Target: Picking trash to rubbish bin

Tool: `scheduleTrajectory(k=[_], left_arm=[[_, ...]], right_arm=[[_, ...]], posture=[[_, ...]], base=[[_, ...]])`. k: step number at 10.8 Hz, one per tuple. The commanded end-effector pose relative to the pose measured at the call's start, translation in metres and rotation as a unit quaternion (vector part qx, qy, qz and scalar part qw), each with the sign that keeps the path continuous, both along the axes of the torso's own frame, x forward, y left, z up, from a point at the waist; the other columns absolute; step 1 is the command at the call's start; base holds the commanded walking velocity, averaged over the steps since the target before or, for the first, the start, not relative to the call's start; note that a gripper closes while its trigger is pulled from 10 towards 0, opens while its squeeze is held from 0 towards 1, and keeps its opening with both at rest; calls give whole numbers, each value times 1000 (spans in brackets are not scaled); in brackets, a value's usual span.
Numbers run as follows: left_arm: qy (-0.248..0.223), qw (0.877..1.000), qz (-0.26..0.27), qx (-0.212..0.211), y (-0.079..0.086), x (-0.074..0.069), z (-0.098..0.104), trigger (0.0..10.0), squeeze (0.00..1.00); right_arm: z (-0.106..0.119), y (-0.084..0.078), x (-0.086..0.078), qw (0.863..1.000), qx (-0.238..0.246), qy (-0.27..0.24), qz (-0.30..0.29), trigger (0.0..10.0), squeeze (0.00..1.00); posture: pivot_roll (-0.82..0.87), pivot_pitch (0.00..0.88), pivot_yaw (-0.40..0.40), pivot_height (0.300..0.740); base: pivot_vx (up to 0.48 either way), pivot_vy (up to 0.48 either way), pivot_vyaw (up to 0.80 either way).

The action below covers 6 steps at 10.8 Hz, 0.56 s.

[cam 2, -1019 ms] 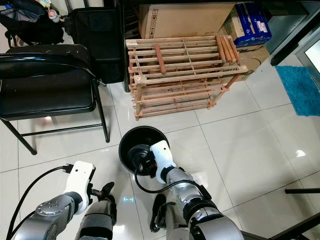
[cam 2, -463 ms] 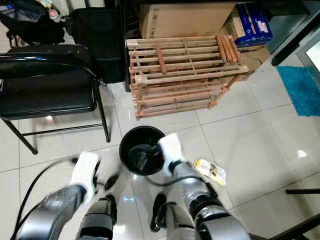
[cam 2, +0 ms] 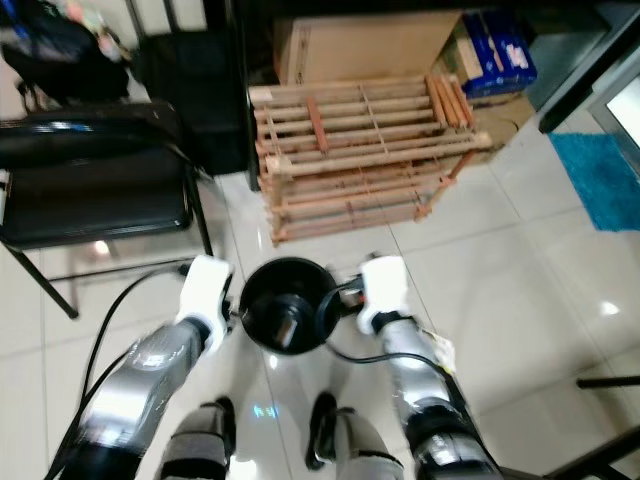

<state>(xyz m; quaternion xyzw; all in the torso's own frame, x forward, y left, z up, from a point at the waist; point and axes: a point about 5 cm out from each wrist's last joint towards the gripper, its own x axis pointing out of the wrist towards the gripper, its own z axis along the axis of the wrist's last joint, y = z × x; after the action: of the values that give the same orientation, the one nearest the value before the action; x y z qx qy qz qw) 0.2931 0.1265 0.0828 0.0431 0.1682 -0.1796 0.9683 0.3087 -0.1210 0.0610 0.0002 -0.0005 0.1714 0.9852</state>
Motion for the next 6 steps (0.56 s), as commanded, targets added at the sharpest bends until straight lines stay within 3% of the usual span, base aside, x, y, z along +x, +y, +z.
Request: scheduleTrajectory(k=[1,6], left_arm=[[2,1000,-9,-3,-9,1,-7,10000,0],[-27,997,-63,-21,-41,21,-1,10000,0]], right_arm=[[2,-14,-6,1000,4,-7,-27,10000,0],[23,-55,-41,993,-5,-35,-113,10000,0]], posture=[[334,159,-125,740],[228,73,-92,740]], base=[[0,0,0],[0,0,-708]])
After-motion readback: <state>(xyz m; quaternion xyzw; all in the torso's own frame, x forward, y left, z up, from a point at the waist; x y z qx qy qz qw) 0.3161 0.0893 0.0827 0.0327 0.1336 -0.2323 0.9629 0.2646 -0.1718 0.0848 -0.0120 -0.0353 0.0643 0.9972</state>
